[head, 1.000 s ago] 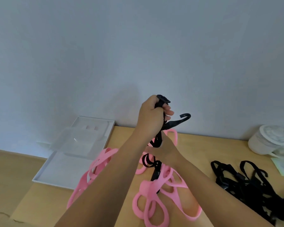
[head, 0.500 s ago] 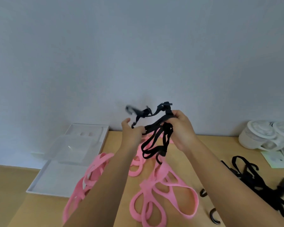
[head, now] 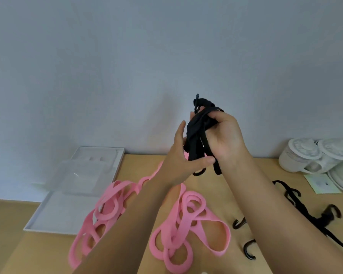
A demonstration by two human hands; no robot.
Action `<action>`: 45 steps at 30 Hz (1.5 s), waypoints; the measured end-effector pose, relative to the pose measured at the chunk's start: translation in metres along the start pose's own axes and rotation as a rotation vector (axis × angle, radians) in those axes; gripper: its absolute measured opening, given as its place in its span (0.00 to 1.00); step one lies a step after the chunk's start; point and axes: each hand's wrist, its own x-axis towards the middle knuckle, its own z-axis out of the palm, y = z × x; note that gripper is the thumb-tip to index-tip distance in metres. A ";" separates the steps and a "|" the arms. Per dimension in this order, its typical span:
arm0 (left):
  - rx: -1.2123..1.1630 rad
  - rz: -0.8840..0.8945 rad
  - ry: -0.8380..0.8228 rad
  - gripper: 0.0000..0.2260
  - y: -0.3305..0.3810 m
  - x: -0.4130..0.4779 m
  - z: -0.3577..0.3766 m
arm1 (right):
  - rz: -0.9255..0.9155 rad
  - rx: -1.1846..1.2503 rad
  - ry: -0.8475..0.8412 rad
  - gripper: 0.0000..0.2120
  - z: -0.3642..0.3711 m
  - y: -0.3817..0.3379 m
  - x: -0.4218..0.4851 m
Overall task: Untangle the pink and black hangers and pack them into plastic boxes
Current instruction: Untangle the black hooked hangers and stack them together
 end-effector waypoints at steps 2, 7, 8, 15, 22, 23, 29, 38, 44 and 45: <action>-0.033 -0.057 0.028 0.46 -0.003 0.005 0.003 | -0.007 0.015 0.001 0.11 -0.001 -0.002 -0.002; 0.089 -0.103 0.043 0.11 -0.006 0.007 0.011 | -0.192 -0.514 0.071 0.11 -0.025 -0.004 -0.001; 0.054 -0.118 0.052 0.09 -0.005 0.006 0.013 | -0.225 -0.665 0.099 0.11 -0.033 -0.005 -0.002; 0.080 -0.094 -0.025 0.09 0.020 0.006 0.034 | 0.143 -0.974 -0.084 0.33 -0.103 -0.013 -0.020; 0.309 -0.002 -0.100 0.24 0.026 0.006 0.095 | -0.081 -0.861 0.072 0.11 -0.135 -0.047 -0.041; 0.298 0.035 -0.131 0.21 0.026 0.006 0.105 | -0.103 -0.879 0.109 0.08 -0.140 -0.053 -0.045; 0.281 -0.129 -0.337 0.25 -0.002 0.005 0.157 | -0.184 -1.272 0.482 0.02 -0.186 -0.091 -0.067; 0.607 -0.275 -0.537 0.24 -0.051 -0.005 0.174 | 0.297 -2.010 0.577 0.19 -0.277 -0.061 -0.067; 0.668 -0.270 -0.420 0.20 -0.066 -0.007 0.149 | 0.228 -1.923 0.651 0.19 -0.253 -0.073 -0.050; 0.695 -0.267 -0.383 0.21 -0.070 -0.008 0.144 | 0.134 -1.938 0.654 0.20 -0.243 -0.073 -0.048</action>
